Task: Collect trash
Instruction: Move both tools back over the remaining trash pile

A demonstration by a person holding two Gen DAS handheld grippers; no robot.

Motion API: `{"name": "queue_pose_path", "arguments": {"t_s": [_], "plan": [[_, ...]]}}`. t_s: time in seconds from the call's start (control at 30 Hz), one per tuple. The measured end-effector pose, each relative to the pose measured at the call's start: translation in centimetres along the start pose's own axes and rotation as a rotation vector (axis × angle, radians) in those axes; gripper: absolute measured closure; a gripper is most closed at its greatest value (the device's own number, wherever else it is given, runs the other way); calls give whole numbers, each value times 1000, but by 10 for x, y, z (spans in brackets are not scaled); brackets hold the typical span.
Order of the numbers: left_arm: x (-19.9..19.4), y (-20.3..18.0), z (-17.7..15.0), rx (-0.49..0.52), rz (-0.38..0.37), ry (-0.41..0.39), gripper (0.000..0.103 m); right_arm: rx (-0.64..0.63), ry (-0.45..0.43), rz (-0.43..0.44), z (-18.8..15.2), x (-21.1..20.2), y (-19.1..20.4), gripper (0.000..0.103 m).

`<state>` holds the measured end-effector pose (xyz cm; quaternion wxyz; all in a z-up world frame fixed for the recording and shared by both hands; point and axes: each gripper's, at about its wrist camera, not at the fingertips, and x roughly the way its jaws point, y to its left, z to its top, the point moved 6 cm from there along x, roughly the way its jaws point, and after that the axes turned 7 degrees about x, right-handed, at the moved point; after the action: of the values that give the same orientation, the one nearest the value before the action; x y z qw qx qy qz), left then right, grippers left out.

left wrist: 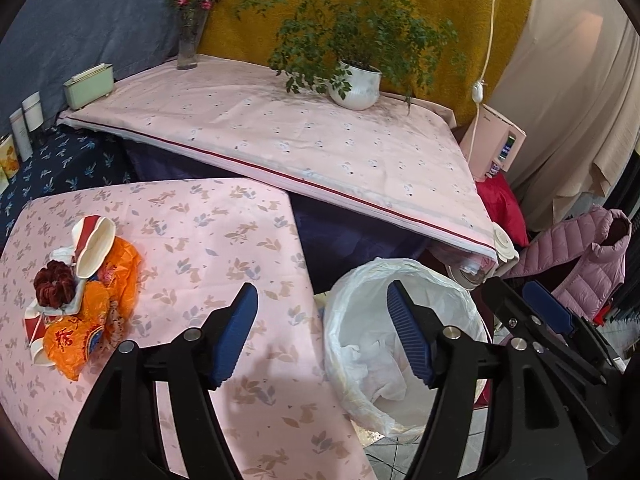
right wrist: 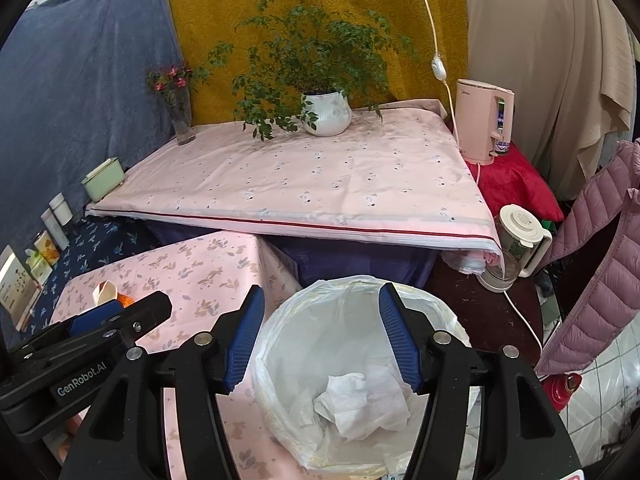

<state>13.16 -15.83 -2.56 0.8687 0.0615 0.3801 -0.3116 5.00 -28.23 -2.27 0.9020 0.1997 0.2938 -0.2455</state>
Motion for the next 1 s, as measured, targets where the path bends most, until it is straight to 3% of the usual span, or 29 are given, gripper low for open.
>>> {"name": "queue_pose_path", "arguments": {"t_s": [0.33,0.53,0.7,1.0], "plan": [[-16,73,-11,-100,64,-17,39,-45,17,42,-7,6,47,43],[-29,141,-31,-192,146,-20,32,-90,55,94,-27,14,98,41],[-41,209,-58,-275,246,-1,23,-148,129,157,-65,25,152,41],[-50,308,-123,-440,320,80,22,-214,277,275,-137,48,241,41]]}}
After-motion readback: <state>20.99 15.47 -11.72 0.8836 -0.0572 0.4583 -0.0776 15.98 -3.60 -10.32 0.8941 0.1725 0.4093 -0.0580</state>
